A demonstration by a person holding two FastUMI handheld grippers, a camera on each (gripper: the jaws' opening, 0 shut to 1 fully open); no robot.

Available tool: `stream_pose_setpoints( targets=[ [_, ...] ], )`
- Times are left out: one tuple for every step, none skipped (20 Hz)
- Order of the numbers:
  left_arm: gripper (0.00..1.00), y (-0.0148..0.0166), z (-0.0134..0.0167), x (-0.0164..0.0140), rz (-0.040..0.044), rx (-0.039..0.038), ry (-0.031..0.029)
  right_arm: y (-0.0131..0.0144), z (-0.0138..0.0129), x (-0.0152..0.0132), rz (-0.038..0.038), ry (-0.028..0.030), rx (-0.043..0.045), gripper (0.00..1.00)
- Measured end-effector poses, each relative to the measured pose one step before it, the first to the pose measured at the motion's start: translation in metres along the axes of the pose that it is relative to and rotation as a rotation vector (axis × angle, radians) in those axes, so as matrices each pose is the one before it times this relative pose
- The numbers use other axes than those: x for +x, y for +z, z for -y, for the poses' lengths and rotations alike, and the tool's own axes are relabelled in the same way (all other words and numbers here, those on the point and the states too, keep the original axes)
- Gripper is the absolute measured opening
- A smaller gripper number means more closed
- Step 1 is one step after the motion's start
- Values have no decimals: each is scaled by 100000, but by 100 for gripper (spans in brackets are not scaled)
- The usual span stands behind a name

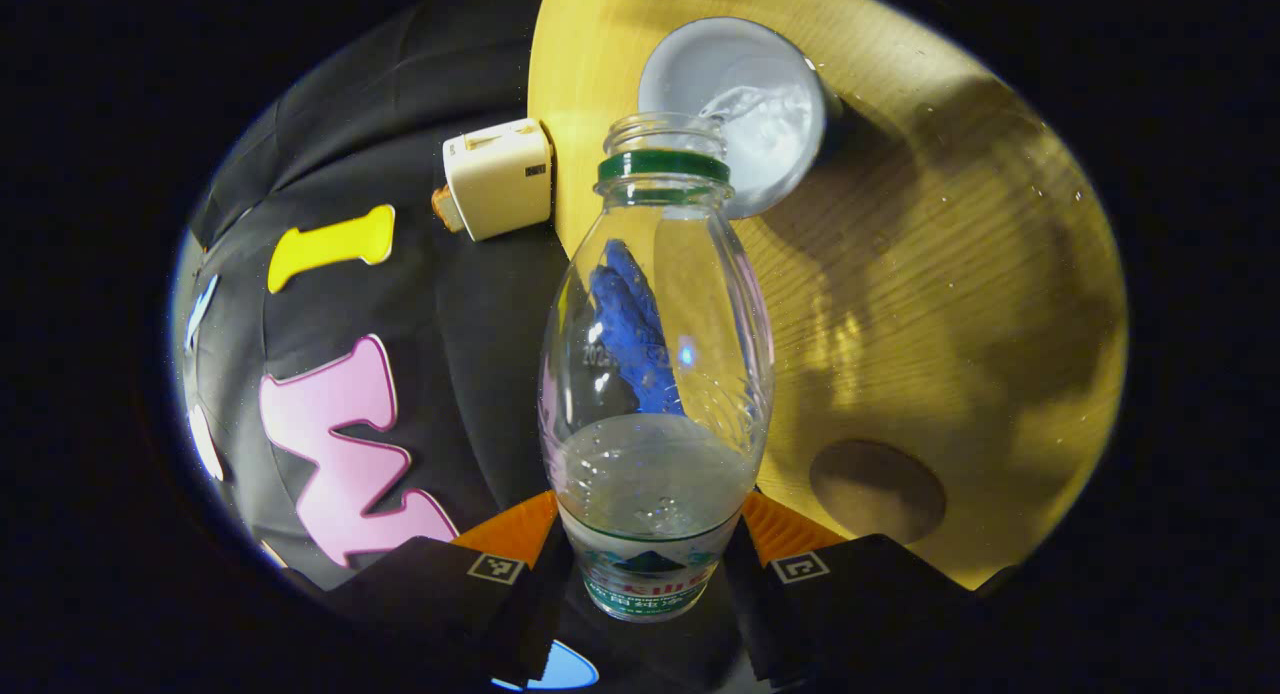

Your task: Open the teacup lid with one hand, grasp the water bottle and pour water into the teacup with the other hand; after pouring, place the water bottle on the coaster and then close the teacup lid.

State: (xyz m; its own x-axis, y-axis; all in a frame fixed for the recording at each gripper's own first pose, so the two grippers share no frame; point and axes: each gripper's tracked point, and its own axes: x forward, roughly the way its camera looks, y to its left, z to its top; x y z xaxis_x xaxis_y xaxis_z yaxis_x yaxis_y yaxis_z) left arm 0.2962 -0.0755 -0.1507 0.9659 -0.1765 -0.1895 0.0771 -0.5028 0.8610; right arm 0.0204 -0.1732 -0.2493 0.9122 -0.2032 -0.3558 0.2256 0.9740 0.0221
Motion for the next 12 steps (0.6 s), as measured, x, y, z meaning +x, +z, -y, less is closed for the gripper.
stream_pose_setpoints(
  targets=[
    [74, -192, -183, 119, 132, 1474, 361, 1, -41, -73, -196, 219, -24, 24],
    [74, 7, -130, 112, 74, 1394, 367, -180, 33, -81, -12, 199, -266, 19],
    [74, -3, -217, 26, 213, 1224, 480, -26, 39, -58, -16, 92, -426, 24],
    [74, 70, -106, -38, 269, 945, 382, -28, -22, -11, -149, 196, -381, 24],
    [74, -50, -326, -97, 352, 841, 485, 44, 33, -52, -72, 113, -231, 24],
    [74, 147, -385, 45, 936, 1176, 883, -41, -53, -81, -54, 481, 3, 24],
    [74, -84, -497, 108, 523, 1205, 790, -51, -122, -106, -422, 682, -118, 24],
    [74, -80, -241, 34, 280, 1164, 429, -66, -58, -106, -265, 458, -318, 24],
    [74, -163, -275, -2, 106, 1220, 553, -39, -91, -177, -27, 351, -445, 19],
    [74, -49, -298, -67, -12, 1370, 1106, -37, -89, -229, 133, 386, -434, 24],
    [74, -114, -502, 71, 378, 1407, 824, -57, -73, -172, -109, 427, -323, 24],
    [74, -152, -554, 151, 345, 908, 655, -96, -122, 0, -200, 551, -98, 24]
  ],
)
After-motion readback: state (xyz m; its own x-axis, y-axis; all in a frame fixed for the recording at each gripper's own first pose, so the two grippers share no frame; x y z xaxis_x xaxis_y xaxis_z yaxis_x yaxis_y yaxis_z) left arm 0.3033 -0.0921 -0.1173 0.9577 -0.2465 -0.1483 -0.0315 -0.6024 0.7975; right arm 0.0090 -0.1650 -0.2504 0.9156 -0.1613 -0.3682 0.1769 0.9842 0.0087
